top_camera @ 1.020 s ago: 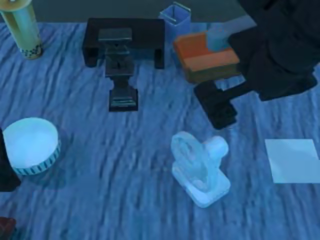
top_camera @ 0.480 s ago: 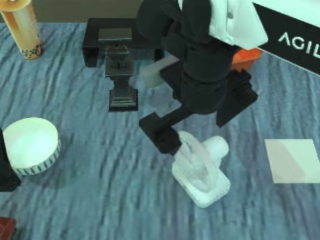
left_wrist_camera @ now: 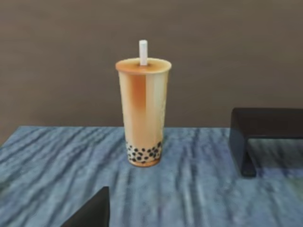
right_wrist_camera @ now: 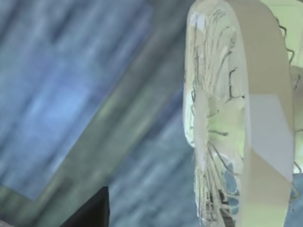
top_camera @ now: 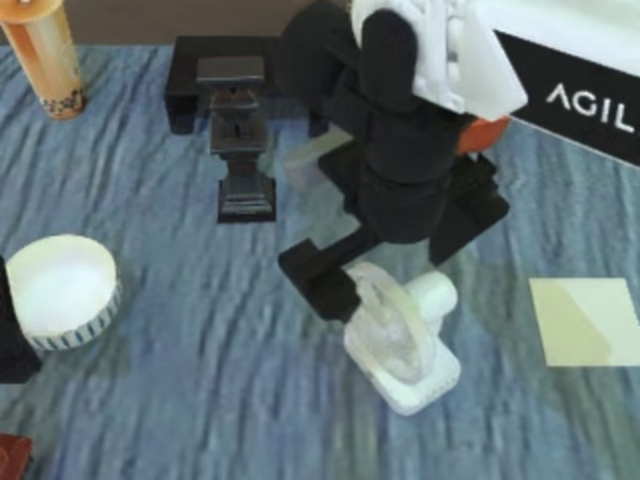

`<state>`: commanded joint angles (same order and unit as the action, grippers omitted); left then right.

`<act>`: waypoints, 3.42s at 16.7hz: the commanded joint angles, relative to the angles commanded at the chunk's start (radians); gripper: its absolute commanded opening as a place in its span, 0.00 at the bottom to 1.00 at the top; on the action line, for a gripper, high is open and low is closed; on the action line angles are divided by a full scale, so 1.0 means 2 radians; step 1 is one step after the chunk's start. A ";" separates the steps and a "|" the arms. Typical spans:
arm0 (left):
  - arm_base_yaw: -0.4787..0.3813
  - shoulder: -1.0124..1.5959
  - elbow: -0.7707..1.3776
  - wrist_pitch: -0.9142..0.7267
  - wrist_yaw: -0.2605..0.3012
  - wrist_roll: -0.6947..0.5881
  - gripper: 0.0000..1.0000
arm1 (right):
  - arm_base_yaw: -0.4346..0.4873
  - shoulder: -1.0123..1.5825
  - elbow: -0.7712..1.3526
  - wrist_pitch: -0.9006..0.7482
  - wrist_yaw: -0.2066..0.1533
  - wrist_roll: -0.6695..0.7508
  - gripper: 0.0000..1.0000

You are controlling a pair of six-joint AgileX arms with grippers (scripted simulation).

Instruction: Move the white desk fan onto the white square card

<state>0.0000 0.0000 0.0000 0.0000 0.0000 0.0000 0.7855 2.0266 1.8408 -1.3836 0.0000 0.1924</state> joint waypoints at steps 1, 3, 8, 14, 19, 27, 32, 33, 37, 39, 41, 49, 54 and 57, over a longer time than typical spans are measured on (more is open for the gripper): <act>0.000 0.000 0.000 0.000 0.000 0.000 1.00 | 0.000 0.000 -0.017 0.016 0.000 0.000 1.00; 0.000 0.000 0.000 0.000 0.000 0.000 1.00 | 0.001 -0.001 -0.049 0.048 0.000 0.001 1.00; 0.000 0.000 0.000 0.000 0.000 0.000 1.00 | 0.002 0.000 -0.065 0.064 0.000 0.002 1.00; 0.000 0.000 0.000 0.000 0.000 0.000 1.00 | 0.002 0.000 -0.065 0.064 0.000 0.002 0.55; 0.000 0.000 0.000 0.000 0.000 0.000 1.00 | 0.002 0.000 -0.065 0.064 0.000 0.002 0.17; 0.000 0.000 0.000 0.000 0.000 0.000 1.00 | 0.002 0.000 -0.065 0.064 0.000 0.002 0.00; 0.000 0.000 0.000 0.000 0.000 0.000 1.00 | 0.002 -0.002 -0.055 0.055 0.000 0.002 0.00; 0.000 0.000 0.000 0.000 0.000 0.000 1.00 | 0.002 -0.001 -0.043 0.043 0.000 0.002 0.00; 0.000 0.000 0.000 0.000 0.000 0.000 1.00 | 0.004 0.001 0.027 -0.024 0.000 0.002 0.00; 0.000 0.000 0.000 0.000 0.000 0.000 1.00 | 0.004 0.000 0.040 -0.036 0.000 0.001 0.00; 0.000 0.000 0.000 0.000 0.000 0.000 1.00 | 0.004 0.000 0.040 -0.036 0.000 0.001 0.00; 0.000 0.000 0.000 0.000 0.000 0.000 1.00 | -0.041 -0.015 0.011 -0.038 0.000 -0.111 0.00; 0.000 0.000 0.000 0.000 0.000 0.000 1.00 | -0.116 -0.052 -0.034 -0.032 -0.001 -0.338 0.00; 0.000 0.000 0.000 0.000 0.000 0.000 1.00 | -0.169 -0.082 -0.070 -0.025 -0.002 -0.496 0.00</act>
<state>0.0000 0.0000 0.0000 0.0000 0.0000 0.0000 0.4473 1.8627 1.7007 -1.4329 -0.0030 -0.7987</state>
